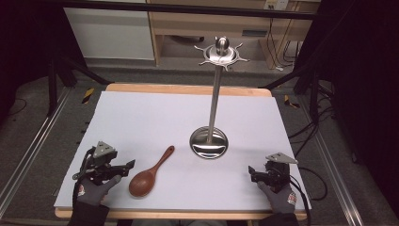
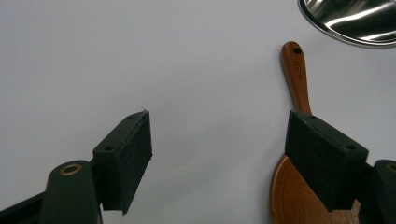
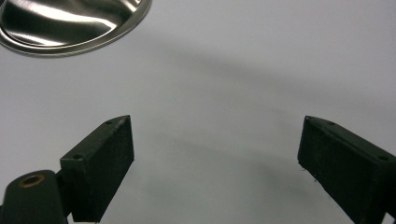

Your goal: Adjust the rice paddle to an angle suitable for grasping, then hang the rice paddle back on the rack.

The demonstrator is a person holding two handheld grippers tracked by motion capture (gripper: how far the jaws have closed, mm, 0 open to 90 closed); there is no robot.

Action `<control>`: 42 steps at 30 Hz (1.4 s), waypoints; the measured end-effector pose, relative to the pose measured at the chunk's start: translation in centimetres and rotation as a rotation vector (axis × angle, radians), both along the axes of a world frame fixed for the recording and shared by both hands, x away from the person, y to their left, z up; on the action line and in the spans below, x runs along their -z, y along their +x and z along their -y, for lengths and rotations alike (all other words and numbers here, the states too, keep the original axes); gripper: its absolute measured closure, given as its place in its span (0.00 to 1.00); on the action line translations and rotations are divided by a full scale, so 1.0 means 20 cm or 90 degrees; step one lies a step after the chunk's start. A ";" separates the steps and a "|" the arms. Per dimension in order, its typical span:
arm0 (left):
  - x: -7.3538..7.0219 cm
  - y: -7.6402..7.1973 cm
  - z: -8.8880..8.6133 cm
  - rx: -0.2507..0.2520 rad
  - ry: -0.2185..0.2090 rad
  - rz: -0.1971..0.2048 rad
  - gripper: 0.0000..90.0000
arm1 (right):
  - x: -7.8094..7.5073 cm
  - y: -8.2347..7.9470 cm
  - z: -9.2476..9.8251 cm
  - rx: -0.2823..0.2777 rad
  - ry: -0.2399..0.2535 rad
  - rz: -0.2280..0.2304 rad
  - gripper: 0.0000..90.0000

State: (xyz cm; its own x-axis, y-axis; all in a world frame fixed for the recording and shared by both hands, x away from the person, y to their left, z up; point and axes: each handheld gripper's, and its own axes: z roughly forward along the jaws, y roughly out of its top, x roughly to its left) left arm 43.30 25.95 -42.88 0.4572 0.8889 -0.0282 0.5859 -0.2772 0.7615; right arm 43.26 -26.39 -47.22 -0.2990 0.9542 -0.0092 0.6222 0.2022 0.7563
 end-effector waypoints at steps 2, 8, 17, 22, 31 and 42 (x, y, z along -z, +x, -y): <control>0.00 0.00 0.00 0.001 0.004 0.000 0.25 | 0.00 0.00 0.00 0.004 0.000 -0.003 0.12; -0.01 0.00 0.03 0.004 0.013 -0.015 0.26 | 0.00 0.00 -0.01 -0.001 -0.005 0.001 0.12; -0.02 -0.01 0.06 0.010 0.058 0.004 0.44 | 0.00 0.00 -0.02 -0.003 -0.005 -0.003 0.12; -0.03 -0.01 0.08 0.016 0.061 0.016 0.46 | 0.00 0.00 -0.01 -0.004 -0.006 -0.002 0.12; -0.06 -0.01 0.11 0.040 0.065 0.019 0.47 | 0.00 -0.01 -0.02 -0.006 -0.008 -0.001 0.12; -0.06 0.03 0.16 0.044 0.086 -0.002 0.48 | 0.00 -0.01 -0.01 -0.006 -0.012 0.000 0.12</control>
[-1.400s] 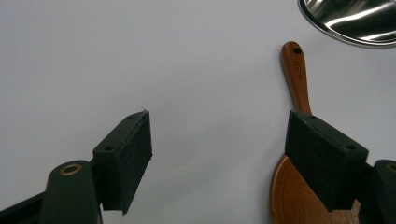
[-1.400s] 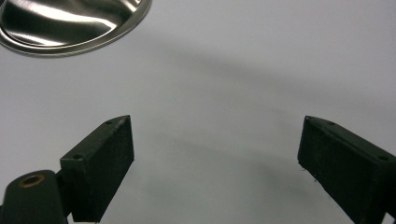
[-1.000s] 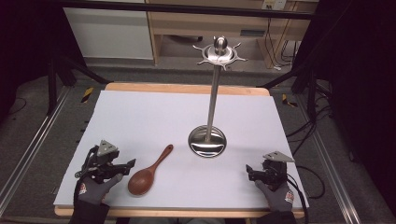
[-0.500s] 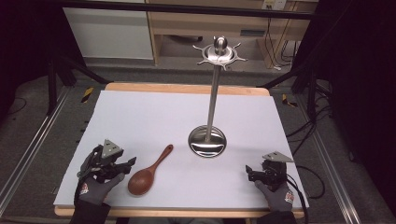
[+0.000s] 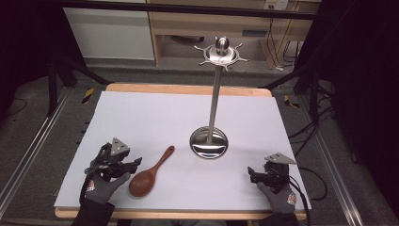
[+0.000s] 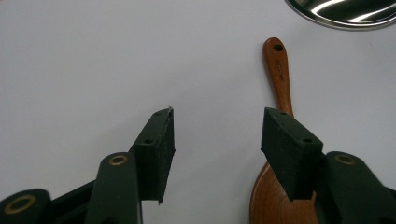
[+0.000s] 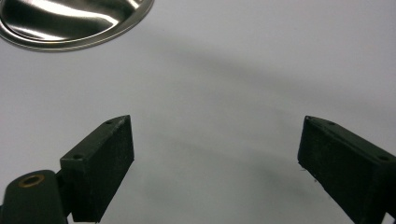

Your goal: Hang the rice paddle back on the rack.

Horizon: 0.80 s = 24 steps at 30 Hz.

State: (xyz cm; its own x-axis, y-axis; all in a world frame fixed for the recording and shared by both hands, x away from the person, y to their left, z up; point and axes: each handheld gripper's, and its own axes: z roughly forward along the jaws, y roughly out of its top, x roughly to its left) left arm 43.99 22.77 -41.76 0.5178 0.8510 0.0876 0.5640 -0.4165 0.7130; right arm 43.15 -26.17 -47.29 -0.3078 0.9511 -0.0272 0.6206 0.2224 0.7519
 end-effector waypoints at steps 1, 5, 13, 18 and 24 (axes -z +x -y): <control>-0.01 0.01 0.01 0.002 0.003 -0.004 0.48 | 0.00 0.00 0.00 0.000 0.000 0.001 0.12; -0.03 0.04 0.03 0.007 0.010 -0.008 0.43 | 0.00 0.00 0.00 0.005 -0.003 0.002 0.12; -0.07 0.09 0.08 0.035 0.007 -0.014 0.39 | -0.01 0.00 -0.01 0.002 -0.007 -0.001 0.12; -0.09 0.11 0.13 0.051 0.013 -0.021 0.41 | 0.00 0.00 -0.01 0.002 -0.004 -0.004 0.12; -0.08 0.13 0.17 0.056 0.019 -0.030 0.45 | -0.01 0.00 -0.01 -0.002 -0.002 -0.005 0.11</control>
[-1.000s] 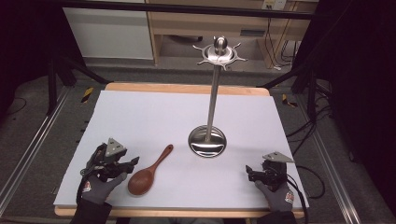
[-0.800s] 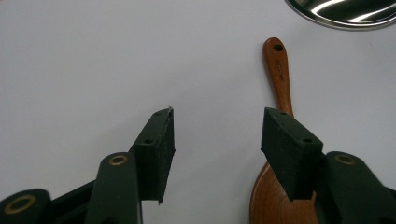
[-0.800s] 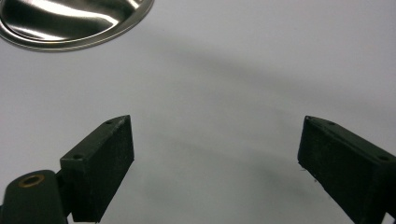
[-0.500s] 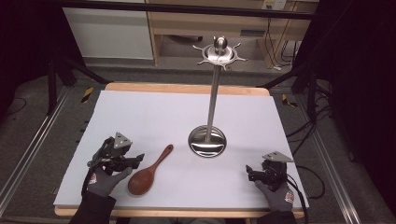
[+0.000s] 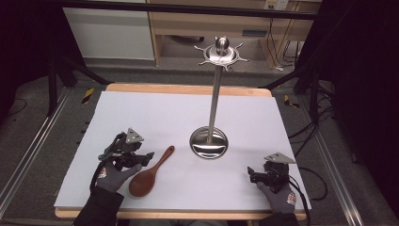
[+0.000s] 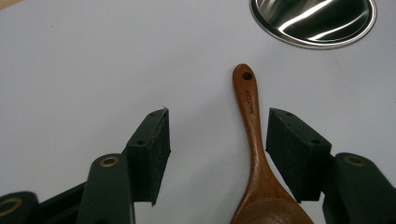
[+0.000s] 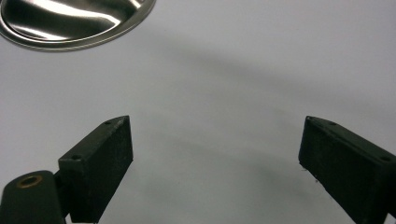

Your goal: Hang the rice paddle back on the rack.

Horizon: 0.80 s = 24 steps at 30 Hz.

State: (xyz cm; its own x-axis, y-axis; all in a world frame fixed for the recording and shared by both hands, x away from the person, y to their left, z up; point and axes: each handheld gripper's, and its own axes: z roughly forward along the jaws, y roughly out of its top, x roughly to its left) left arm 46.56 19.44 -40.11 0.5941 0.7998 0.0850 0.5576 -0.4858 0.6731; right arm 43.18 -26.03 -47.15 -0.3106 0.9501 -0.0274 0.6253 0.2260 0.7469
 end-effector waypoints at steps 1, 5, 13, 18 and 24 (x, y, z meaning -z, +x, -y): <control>0.00 0.01 0.01 0.002 0.001 -0.004 0.45 | 0.00 0.00 0.00 -0.002 0.001 0.002 0.11; 0.02 0.02 0.03 0.007 0.001 -0.017 0.46 | 0.00 0.00 -0.01 -0.007 -0.001 0.003 0.12; 0.07 0.05 0.11 0.024 0.013 -0.040 0.47 | 0.00 0.00 -0.02 -0.009 -0.006 0.002 0.12; 0.10 0.07 0.13 0.033 0.024 -0.057 0.47 | 0.00 0.00 -0.02 -0.010 -0.004 -0.004 0.12; 0.15 0.09 0.17 0.039 0.051 -0.079 0.52 | 0.00 0.00 -0.02 -0.016 -0.011 -0.008 0.13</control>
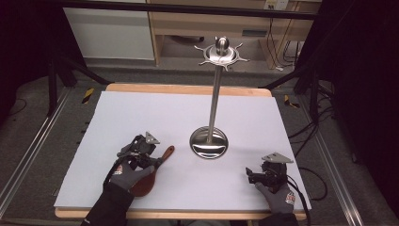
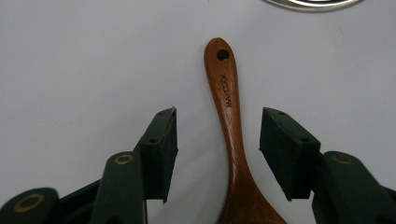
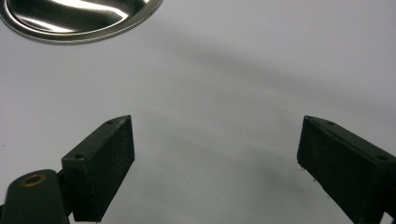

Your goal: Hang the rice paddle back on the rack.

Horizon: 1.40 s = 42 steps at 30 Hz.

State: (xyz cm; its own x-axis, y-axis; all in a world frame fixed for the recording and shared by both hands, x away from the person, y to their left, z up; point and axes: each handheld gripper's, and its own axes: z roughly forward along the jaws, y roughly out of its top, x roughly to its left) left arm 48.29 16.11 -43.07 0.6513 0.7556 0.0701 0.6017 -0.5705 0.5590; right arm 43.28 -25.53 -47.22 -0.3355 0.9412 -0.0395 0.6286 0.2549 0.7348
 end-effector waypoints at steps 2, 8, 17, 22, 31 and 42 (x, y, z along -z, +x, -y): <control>0.01 0.00 0.01 0.002 0.006 -0.005 0.54 | 0.00 0.00 0.00 -0.001 -0.002 0.001 0.13; 0.03 0.01 0.02 0.011 0.020 -0.024 0.64 | 0.00 0.00 0.00 -0.001 -0.001 -0.001 0.13; 0.07 0.01 0.03 0.012 0.035 -0.054 0.73 | 0.00 0.00 0.00 -0.004 0.001 -0.009 0.13; 0.08 0.01 0.03 0.009 0.034 -0.064 0.74 | 0.00 0.00 -0.01 -0.007 0.000 -0.012 0.13; 0.11 0.01 0.04 0.012 0.042 -0.085 0.75 | 0.01 0.00 -0.01 -0.007 0.000 -0.014 0.13; 0.10 0.02 0.06 0.001 0.049 -0.106 0.82 | 0.01 0.01 -0.01 -0.008 -0.001 -0.017 0.13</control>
State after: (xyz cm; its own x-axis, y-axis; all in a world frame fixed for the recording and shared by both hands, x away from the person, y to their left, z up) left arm 48.65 15.00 -45.11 0.6599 0.7511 0.0191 0.6813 -0.6090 0.4061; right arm 43.40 -25.40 -47.32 -0.3486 0.9367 -0.0321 0.6449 0.2646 0.7170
